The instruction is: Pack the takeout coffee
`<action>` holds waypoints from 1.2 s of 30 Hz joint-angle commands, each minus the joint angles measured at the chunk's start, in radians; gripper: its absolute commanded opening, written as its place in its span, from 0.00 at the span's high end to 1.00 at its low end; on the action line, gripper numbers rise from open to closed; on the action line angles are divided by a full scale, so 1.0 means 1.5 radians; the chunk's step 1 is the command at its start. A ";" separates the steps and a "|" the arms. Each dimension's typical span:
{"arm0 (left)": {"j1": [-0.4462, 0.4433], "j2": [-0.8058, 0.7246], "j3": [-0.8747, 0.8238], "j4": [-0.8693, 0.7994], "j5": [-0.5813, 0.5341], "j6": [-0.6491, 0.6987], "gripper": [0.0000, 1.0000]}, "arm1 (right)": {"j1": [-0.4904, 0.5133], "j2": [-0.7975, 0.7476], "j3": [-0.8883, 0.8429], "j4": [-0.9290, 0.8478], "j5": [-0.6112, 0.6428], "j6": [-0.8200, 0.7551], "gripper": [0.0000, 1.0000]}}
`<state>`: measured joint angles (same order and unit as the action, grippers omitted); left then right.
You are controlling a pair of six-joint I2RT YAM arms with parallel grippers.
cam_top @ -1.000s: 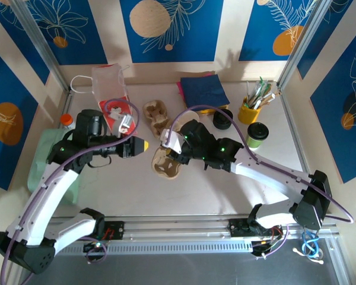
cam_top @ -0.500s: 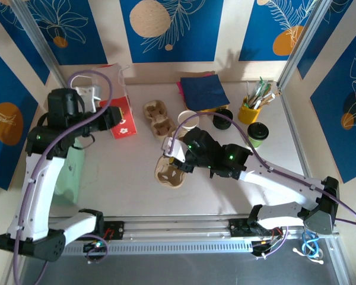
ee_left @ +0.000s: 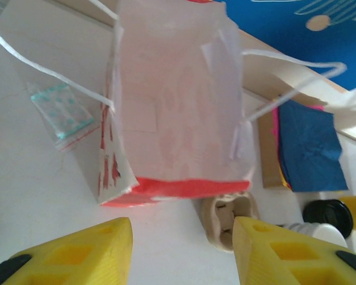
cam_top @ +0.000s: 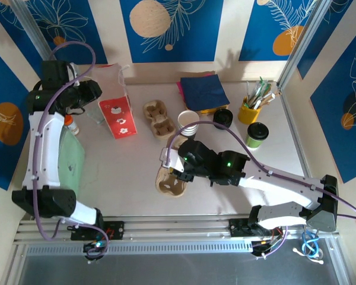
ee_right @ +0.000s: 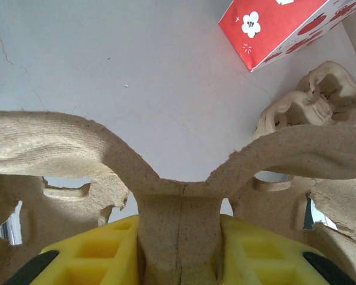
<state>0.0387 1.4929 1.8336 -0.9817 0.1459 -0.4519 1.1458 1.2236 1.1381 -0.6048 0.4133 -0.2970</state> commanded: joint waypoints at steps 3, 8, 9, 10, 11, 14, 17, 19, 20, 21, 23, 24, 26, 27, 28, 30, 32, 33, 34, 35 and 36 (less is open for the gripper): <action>0.007 0.059 0.073 -0.046 -0.074 0.014 0.52 | 0.014 -0.024 -0.015 -0.023 0.014 0.027 0.68; 0.008 0.106 0.112 -0.060 -0.102 0.033 0.49 | 0.021 -0.023 -0.014 -0.036 0.019 0.038 0.68; 0.008 0.112 0.117 -0.061 -0.106 0.036 0.48 | 0.022 -0.023 -0.013 -0.038 0.020 0.039 0.68; 0.008 0.122 0.124 -0.062 -0.111 0.040 0.48 | 0.023 -0.023 -0.012 -0.040 0.022 0.041 0.68; 0.009 0.132 0.134 -0.067 -0.114 0.044 0.47 | 0.024 -0.022 -0.011 -0.044 0.024 0.043 0.68; 0.009 0.165 0.168 -0.087 -0.116 0.055 0.47 | 0.026 -0.022 -0.008 -0.050 0.026 0.049 0.68; 0.009 0.194 0.195 -0.101 -0.113 0.064 0.47 | 0.027 -0.022 -0.007 -0.053 0.025 0.052 0.68; 0.009 0.210 0.205 -0.105 -0.105 0.072 0.47 | 0.028 -0.021 -0.007 -0.053 0.026 0.056 0.68; 0.009 0.219 0.211 -0.108 -0.101 0.075 0.46 | 0.028 -0.021 -0.007 -0.053 0.024 0.057 0.68; 0.009 0.227 0.216 -0.109 -0.098 0.079 0.46 | 0.028 -0.020 -0.007 -0.054 0.024 0.058 0.68; 0.009 0.241 0.222 -0.108 -0.079 0.093 0.45 | 0.028 -0.019 -0.006 -0.055 0.023 0.061 0.68; 0.009 0.246 0.223 -0.107 -0.073 0.096 0.45 | 0.029 -0.018 -0.006 -0.056 0.024 0.063 0.68; 0.008 0.258 0.227 -0.109 -0.071 0.103 0.45 | 0.029 -0.017 -0.004 -0.060 0.026 0.066 0.68; 0.009 0.263 0.228 -0.112 -0.075 0.103 0.45 | 0.029 -0.016 -0.002 -0.062 0.027 0.068 0.68; 0.009 0.270 0.232 -0.116 -0.078 0.104 0.47 | 0.029 -0.016 -0.001 -0.063 0.029 0.070 0.68; 0.009 0.282 0.238 -0.122 -0.082 0.105 0.50 | 0.029 -0.017 -0.001 -0.063 0.030 0.070 0.68; 0.008 0.289 0.239 -0.124 -0.080 0.106 0.55 | 0.029 -0.017 -0.002 -0.063 0.031 0.071 0.68; 0.009 0.292 0.239 -0.125 -0.078 0.109 0.58 | 0.029 -0.016 -0.002 -0.064 0.031 0.072 0.68; 0.009 0.293 0.239 -0.125 -0.076 0.110 0.60 | 0.029 -0.016 -0.001 -0.065 0.032 0.072 0.68; 0.009 0.295 0.239 -0.125 -0.077 0.112 0.63 | 0.029 -0.016 -0.001 -0.067 0.032 0.073 0.68; 0.009 0.296 0.240 -0.125 -0.077 0.114 0.65 | 0.029 -0.017 -0.001 -0.068 0.032 0.073 0.68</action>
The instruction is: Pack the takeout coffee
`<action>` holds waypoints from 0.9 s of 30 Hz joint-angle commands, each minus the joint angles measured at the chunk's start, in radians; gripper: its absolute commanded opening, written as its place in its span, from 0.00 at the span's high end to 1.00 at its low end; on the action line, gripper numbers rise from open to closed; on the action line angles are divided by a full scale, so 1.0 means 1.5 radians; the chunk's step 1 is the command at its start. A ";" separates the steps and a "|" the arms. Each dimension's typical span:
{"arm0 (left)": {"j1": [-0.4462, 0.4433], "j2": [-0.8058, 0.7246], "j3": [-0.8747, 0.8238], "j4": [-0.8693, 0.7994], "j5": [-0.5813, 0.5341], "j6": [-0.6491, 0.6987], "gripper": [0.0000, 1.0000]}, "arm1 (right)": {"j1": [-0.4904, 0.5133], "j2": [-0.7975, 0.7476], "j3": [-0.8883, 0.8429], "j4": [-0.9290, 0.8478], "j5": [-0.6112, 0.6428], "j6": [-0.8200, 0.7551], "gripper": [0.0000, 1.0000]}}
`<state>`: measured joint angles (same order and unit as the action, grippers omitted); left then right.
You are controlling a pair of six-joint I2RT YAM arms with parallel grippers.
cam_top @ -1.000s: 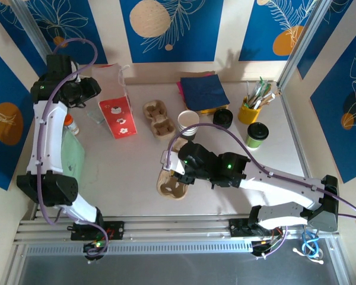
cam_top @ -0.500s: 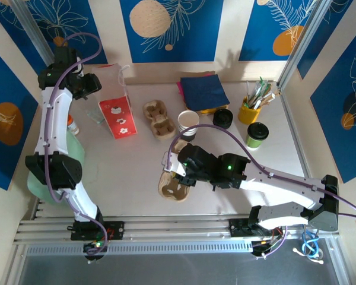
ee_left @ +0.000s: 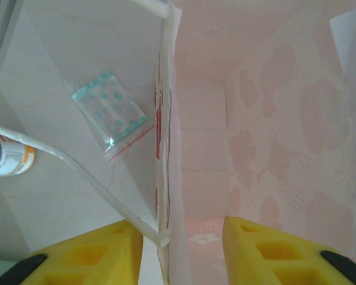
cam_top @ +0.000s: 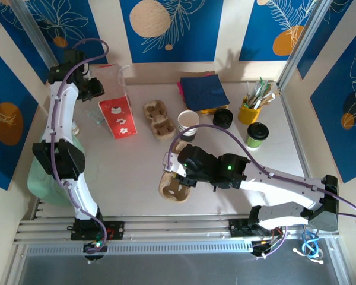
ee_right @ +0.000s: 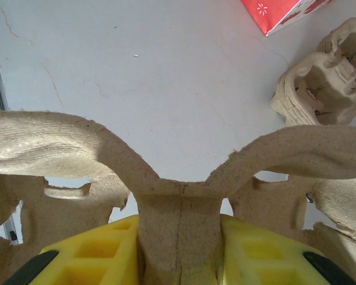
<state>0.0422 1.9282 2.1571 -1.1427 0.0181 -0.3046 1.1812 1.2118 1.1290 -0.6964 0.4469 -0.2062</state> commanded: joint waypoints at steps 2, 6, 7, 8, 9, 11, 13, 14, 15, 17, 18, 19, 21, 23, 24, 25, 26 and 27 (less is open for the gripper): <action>0.007 0.007 0.024 -0.018 0.008 0.015 0.71 | 0.005 -0.008 0.006 -0.010 0.012 0.014 0.68; 0.007 0.007 0.024 -0.019 0.017 0.014 0.81 | 0.005 -0.008 0.007 -0.012 0.017 0.014 0.68; 0.007 0.005 0.024 -0.021 0.019 0.014 0.83 | 0.005 -0.009 0.007 -0.012 0.018 0.015 0.68; 0.007 0.001 0.023 -0.023 0.019 0.015 0.85 | 0.005 -0.009 0.008 -0.013 0.019 0.016 0.68; 0.007 -0.002 0.022 -0.025 0.020 0.015 0.87 | 0.005 -0.009 0.009 -0.014 0.019 0.017 0.68; 0.007 -0.017 0.015 -0.030 0.022 0.014 0.95 | 0.004 -0.011 0.010 -0.018 0.019 0.019 0.68; 0.006 -0.037 0.000 -0.032 0.031 0.011 0.99 | 0.005 -0.013 0.012 -0.023 0.017 0.022 0.68; 0.005 -0.050 -0.013 -0.032 0.036 0.008 0.99 | 0.005 -0.015 0.013 -0.026 0.018 0.024 0.68; 0.005 -0.063 -0.025 -0.034 0.042 0.005 0.99 | 0.005 -0.015 0.014 -0.030 0.017 0.026 0.68; 0.005 -0.098 -0.059 -0.040 0.055 -0.004 0.99 | 0.005 -0.019 0.018 -0.040 0.017 0.033 0.68; 0.004 -0.115 -0.076 -0.042 0.057 -0.011 0.99 | 0.005 -0.021 0.019 -0.044 0.016 0.036 0.68; 0.005 -0.139 -0.100 -0.040 0.059 -0.019 0.99 | 0.004 -0.025 0.020 -0.047 0.014 0.039 0.68; 0.003 -0.185 -0.145 -0.038 0.064 -0.031 1.00 | 0.004 -0.032 0.023 -0.053 0.010 0.048 0.68; 0.004 -0.236 -0.192 -0.032 0.080 -0.041 1.00 | 0.004 -0.041 0.026 -0.059 0.000 0.055 0.68; 0.004 -0.256 -0.212 -0.030 0.090 -0.043 1.00 | 0.004 -0.044 0.029 -0.060 -0.002 0.059 0.68; 0.004 -0.280 -0.231 -0.030 0.095 -0.050 1.00 | 0.002 -0.050 0.031 -0.063 -0.006 0.064 0.68; 0.004 -0.300 -0.249 -0.030 0.101 -0.057 1.00 | 0.001 -0.053 0.033 -0.067 -0.010 0.068 0.68; 0.004 -0.318 -0.264 -0.029 0.113 -0.059 1.00 | 0.000 -0.056 0.036 -0.069 -0.013 0.071 0.68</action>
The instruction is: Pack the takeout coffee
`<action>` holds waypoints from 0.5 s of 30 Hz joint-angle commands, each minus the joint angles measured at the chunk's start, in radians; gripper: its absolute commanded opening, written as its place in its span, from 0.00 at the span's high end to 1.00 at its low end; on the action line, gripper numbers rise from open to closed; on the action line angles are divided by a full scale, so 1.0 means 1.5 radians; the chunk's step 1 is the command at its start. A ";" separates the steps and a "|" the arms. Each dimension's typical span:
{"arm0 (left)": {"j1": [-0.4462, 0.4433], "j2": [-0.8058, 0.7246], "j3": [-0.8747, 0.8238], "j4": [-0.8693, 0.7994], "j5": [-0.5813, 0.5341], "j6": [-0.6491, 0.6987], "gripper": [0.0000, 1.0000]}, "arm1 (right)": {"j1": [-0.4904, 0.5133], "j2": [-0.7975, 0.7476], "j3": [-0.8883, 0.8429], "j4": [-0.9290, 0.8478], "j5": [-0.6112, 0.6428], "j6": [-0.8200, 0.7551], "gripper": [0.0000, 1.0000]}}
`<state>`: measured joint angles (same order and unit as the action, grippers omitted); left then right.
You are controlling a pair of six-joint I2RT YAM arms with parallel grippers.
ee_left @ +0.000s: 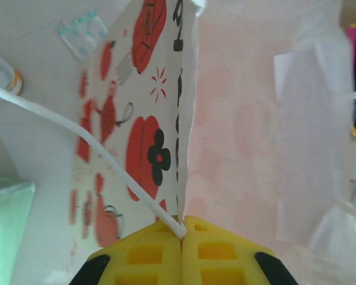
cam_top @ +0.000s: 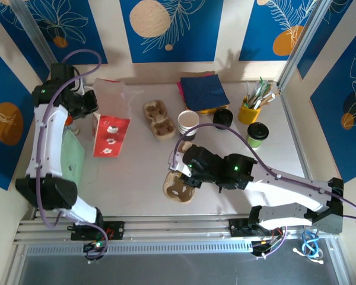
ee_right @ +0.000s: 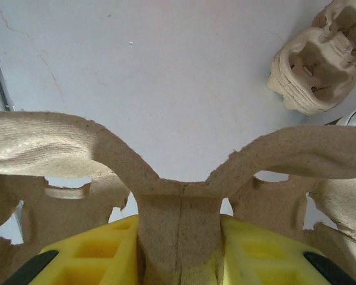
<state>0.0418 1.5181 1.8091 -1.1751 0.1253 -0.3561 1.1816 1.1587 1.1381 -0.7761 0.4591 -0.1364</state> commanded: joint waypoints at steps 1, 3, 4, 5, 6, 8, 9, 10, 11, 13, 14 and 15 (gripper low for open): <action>0.004 -0.062 -0.047 -0.007 0.055 -0.028 1.00 | -0.001 -0.024 0.032 -0.020 -0.025 0.027 0.68; 0.003 -0.092 -0.072 -0.012 0.073 -0.037 1.00 | -0.004 -0.028 0.036 -0.025 -0.030 0.032 0.68; 0.003 -0.105 -0.085 -0.013 0.086 -0.041 1.00 | -0.006 -0.030 0.040 -0.029 -0.032 0.035 0.68; 0.003 -0.119 -0.098 -0.016 0.098 -0.042 1.00 | -0.007 -0.031 0.043 -0.034 -0.034 0.038 0.68; 0.002 -0.131 -0.107 -0.021 0.105 -0.045 1.00 | -0.008 -0.033 0.047 -0.039 -0.034 0.039 0.68; -0.002 -0.156 -0.126 -0.033 0.116 -0.047 1.00 | -0.009 -0.037 0.057 -0.051 -0.035 0.045 0.68; -0.004 -0.167 -0.133 -0.037 0.120 -0.049 1.00 | -0.009 -0.038 0.062 -0.058 -0.036 0.049 0.68; -0.007 -0.180 -0.142 -0.042 0.126 -0.051 1.00 | -0.010 -0.041 0.072 -0.067 -0.039 0.052 0.68; -0.011 -0.195 -0.153 -0.046 0.131 -0.053 1.00 | -0.010 -0.044 0.081 -0.076 -0.041 0.057 0.68; -0.020 -0.222 -0.175 -0.048 0.153 -0.054 1.00 | -0.011 -0.049 0.100 -0.092 -0.048 0.066 0.68; -0.026 -0.236 -0.186 -0.052 0.160 -0.056 1.00 | -0.011 -0.052 0.113 -0.102 -0.052 0.071 0.68; -0.031 -0.248 -0.195 -0.054 0.163 -0.057 1.00 | -0.011 -0.053 0.125 -0.112 -0.057 0.076 0.68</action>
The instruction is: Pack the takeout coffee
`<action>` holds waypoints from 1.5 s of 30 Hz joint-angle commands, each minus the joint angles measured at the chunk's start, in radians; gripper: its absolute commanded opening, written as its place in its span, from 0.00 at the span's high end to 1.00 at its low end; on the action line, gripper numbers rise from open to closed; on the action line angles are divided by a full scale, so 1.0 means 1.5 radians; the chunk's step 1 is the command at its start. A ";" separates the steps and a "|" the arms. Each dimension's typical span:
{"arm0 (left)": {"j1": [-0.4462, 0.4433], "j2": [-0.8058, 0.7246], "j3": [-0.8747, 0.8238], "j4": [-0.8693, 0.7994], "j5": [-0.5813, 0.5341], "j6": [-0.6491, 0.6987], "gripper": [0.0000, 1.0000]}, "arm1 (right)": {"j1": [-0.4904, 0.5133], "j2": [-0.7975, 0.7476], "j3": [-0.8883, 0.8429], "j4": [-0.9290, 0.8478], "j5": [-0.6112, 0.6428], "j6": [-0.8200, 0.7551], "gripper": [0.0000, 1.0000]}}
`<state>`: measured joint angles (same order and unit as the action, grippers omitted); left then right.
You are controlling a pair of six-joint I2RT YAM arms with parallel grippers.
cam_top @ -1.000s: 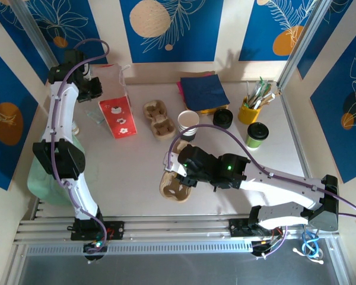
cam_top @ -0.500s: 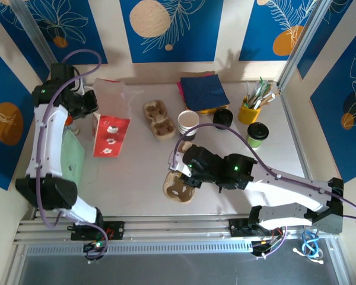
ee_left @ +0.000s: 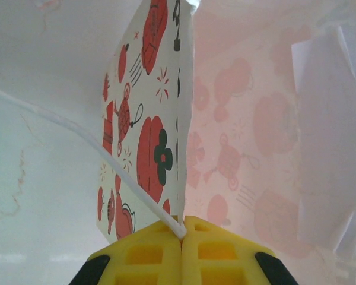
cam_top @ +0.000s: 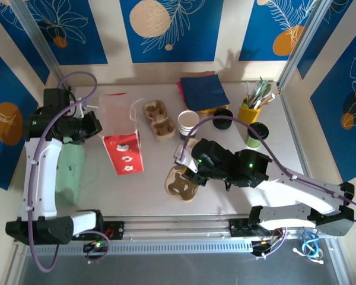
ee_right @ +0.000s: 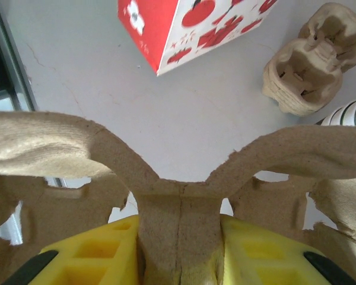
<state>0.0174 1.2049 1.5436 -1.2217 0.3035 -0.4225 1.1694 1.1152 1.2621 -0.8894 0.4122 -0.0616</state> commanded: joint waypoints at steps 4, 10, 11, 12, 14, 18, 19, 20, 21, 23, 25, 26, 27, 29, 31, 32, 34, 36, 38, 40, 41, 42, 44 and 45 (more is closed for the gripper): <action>-0.041 -0.076 -0.043 -0.047 0.059 -0.006 1.00 | 0.002 -0.021 0.118 -0.093 -0.045 0.051 0.68; -0.109 -0.107 -0.086 -0.032 0.115 -0.003 1.00 | 0.015 -0.009 0.238 -0.166 -0.054 0.065 0.68; -0.124 -0.108 -0.091 -0.024 0.125 -0.003 1.00 | 0.016 -0.008 0.255 -0.171 -0.059 0.064 0.68; -0.142 -0.112 -0.098 -0.013 0.136 -0.002 1.00 | 0.017 -0.006 0.274 -0.176 -0.064 0.060 0.68; -0.183 -0.108 -0.106 0.007 0.156 0.001 1.00 | 0.017 0.003 0.313 -0.184 -0.070 0.051 0.68; -0.241 -0.097 -0.108 0.045 0.191 0.004 1.00 | 0.017 0.040 0.402 -0.213 -0.070 0.033 0.68; -0.250 -0.097 -0.112 0.060 0.190 0.001 1.00 | 0.017 0.051 0.422 -0.219 -0.070 0.028 0.68; -0.256 -0.097 -0.117 0.076 0.194 -0.001 1.00 | 0.017 0.058 0.441 -0.222 -0.068 0.022 0.68; -0.259 -0.096 -0.124 0.091 0.201 -0.003 1.00 | 0.017 0.063 0.449 -0.221 -0.067 0.015 0.68; -0.267 -0.091 -0.141 0.128 0.218 -0.008 1.00 | 0.017 0.066 0.453 -0.211 -0.066 -0.001 0.68; -0.274 -0.084 -0.155 0.152 0.229 -0.001 1.00 | 0.015 0.069 0.453 -0.198 -0.061 -0.013 0.68; -0.279 -0.080 -0.162 0.164 0.226 0.003 1.00 | 0.013 0.071 0.452 -0.192 -0.063 -0.017 0.68; -0.281 -0.077 -0.167 0.173 0.228 0.006 1.00 | 0.007 0.072 0.452 -0.186 -0.066 -0.019 0.68; -0.289 -0.071 -0.183 0.196 0.232 0.015 1.00 | -0.011 0.077 0.455 -0.172 -0.087 -0.022 0.68; -0.298 -0.066 -0.191 0.207 0.235 0.024 1.00 | -0.037 0.081 0.460 -0.163 -0.119 -0.021 0.68; -0.303 -0.062 -0.193 0.209 0.237 0.030 1.00 | -0.053 0.085 0.464 -0.161 -0.139 -0.021 0.68; -0.311 -0.059 -0.199 0.215 0.243 0.043 1.00 | -0.086 0.093 0.473 -0.159 -0.177 -0.019 0.68; -0.314 -0.058 -0.205 0.219 0.246 0.054 1.00 | -0.114 0.105 0.481 -0.155 -0.214 -0.017 0.68; -0.315 -0.057 -0.212 0.224 0.247 0.060 1.00 | -0.140 0.120 0.491 -0.154 -0.253 -0.017 0.68; -0.315 -0.054 -0.215 0.226 0.249 0.067 1.00 | -0.162 0.142 0.504 -0.154 -0.286 -0.020 0.68; -0.315 -0.053 -0.216 0.227 0.251 0.070 1.00 | -0.169 0.152 0.509 -0.156 -0.300 -0.021 0.68; -0.315 -0.052 -0.218 0.229 0.253 0.072 1.00 | -0.178 0.163 0.515 -0.158 -0.318 -0.025 0.68; -0.315 -0.050 -0.221 0.235 0.255 0.073 1.00 | -0.195 0.184 0.519 -0.157 -0.344 -0.027 0.68; -0.315 -0.049 -0.221 0.238 0.255 0.072 1.00 | -0.206 0.190 0.516 -0.154 -0.364 -0.029 0.68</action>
<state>-0.4477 1.1267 1.2179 -0.8986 0.6487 -0.3477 0.8856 1.3712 2.0178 -1.1290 -0.0093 -0.0837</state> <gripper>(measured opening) 0.048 0.320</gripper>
